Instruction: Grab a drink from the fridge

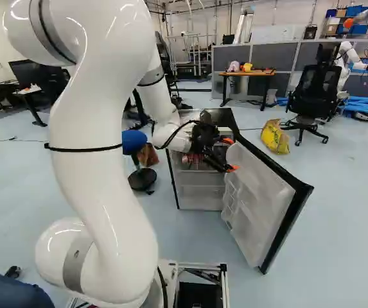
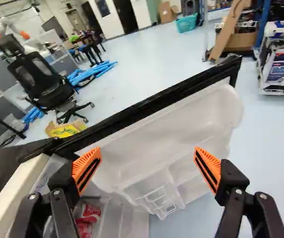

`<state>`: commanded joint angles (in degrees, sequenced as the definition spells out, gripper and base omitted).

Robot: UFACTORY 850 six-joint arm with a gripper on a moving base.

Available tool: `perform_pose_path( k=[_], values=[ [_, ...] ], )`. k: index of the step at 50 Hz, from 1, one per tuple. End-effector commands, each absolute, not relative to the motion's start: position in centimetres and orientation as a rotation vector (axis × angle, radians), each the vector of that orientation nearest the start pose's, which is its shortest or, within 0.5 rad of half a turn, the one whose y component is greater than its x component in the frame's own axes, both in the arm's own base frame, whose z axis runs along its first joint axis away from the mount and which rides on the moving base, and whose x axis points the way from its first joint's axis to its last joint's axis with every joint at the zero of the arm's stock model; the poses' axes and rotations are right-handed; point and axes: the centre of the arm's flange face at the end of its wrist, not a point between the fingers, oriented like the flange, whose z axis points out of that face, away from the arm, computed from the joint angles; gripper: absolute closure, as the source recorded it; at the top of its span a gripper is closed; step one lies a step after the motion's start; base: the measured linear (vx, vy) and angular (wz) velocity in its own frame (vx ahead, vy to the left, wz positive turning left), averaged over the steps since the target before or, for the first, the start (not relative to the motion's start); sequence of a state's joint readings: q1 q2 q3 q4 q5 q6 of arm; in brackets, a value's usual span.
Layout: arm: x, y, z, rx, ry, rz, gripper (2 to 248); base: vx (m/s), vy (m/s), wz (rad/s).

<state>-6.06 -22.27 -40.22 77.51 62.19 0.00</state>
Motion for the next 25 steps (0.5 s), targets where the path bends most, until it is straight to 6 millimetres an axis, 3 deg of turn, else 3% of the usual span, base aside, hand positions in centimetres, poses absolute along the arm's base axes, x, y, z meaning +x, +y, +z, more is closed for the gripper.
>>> perform_pose_path(
  k=[25],
  values=[
    [41.0, -11.3, 33.5, 1.802, -1.43, 1.415, 3, 0.0, 0.0, 0.0]
  ],
)
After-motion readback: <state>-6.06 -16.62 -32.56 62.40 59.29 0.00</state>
